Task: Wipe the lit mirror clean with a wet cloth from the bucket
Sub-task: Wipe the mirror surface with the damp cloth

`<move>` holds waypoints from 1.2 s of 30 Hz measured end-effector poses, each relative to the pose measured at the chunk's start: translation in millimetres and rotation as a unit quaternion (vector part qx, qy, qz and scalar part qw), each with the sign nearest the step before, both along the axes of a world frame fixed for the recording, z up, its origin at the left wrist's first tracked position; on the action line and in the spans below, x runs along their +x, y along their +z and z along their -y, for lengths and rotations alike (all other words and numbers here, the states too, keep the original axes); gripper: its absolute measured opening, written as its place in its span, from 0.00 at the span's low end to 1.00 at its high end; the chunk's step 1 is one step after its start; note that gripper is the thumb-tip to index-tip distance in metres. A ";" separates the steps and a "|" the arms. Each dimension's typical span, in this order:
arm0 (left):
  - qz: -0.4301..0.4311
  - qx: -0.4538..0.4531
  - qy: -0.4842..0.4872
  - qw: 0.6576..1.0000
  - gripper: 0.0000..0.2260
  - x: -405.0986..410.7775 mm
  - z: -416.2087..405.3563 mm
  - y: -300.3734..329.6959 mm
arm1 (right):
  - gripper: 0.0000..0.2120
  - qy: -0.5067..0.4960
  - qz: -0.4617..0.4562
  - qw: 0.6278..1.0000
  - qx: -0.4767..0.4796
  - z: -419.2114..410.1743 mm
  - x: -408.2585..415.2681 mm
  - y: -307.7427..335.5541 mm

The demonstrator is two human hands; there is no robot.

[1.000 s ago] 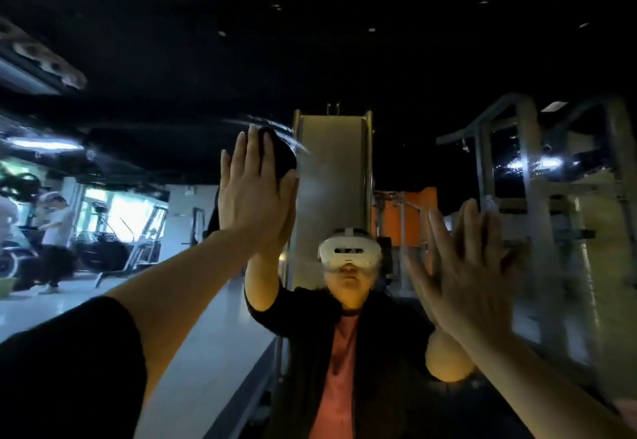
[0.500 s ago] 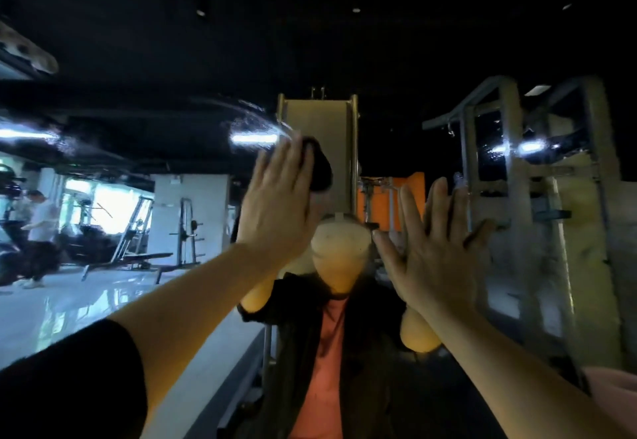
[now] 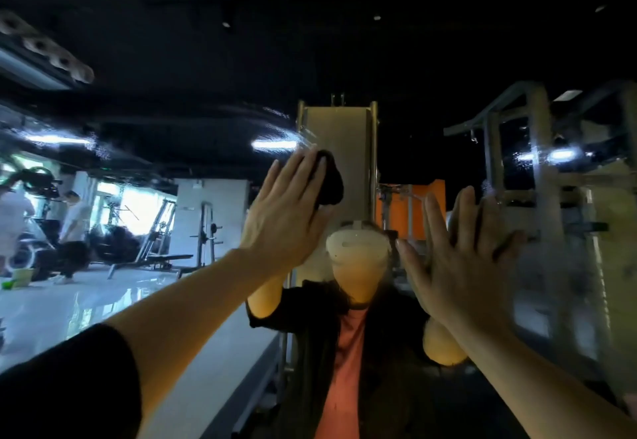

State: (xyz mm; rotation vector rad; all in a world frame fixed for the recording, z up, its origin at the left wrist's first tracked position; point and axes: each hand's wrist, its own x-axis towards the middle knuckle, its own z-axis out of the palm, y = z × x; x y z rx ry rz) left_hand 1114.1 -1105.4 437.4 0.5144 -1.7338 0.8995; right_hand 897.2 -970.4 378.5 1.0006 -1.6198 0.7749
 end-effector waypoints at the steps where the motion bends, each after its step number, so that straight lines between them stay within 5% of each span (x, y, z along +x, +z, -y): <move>1: -0.022 0.004 0.003 1.000 0.29 10.6 8.2 2.5 | 0.37 -0.001 -0.002 1.000 -0.003 0.2 -0.5 -0.5; 4: -0.201 0.102 0.036 0.974 0.28 41.5 24.2 35.2 | 0.37 0.001 0.000 1.000 -0.015 2.3 -0.6 -0.7; 7: -0.281 0.150 -0.020 0.948 0.24 43.4 16.4 72.6 | 0.38 -0.010 -0.004 1.000 -0.013 2.5 -2.1 -0.5; 14: 0.002 -0.034 -0.079 0.996 0.22 -14.2 8.7 50.4 | 0.37 -0.001 -0.011 1.000 -0.019 2.3 -1.8 -1.0; 19: -0.171 0.092 -0.096 0.976 0.21 -9.4 -1.7 72.5 | 0.36 0.002 -0.009 1.000 -0.030 3.3 -0.8 -2.2; 25: 0.093 -0.066 -0.076 0.991 0.29 -32.7 -10.4 -20.1 | 0.36 -0.018 -0.026 0.999 -0.027 4.6 -7.2 -3.6; 31: -0.159 0.123 -0.083 0.976 0.25 6.2 0.7 -40.2 | 0.36 -0.019 -0.006 1.000 -0.023 7.1 -7.4 -0.6; 36: -0.023 0.063 -0.099 0.993 0.28 -17.9 -12.1 -104.8 | 0.36 0.000 -0.032 0.999 -0.018 -2.2 11.9 -31.7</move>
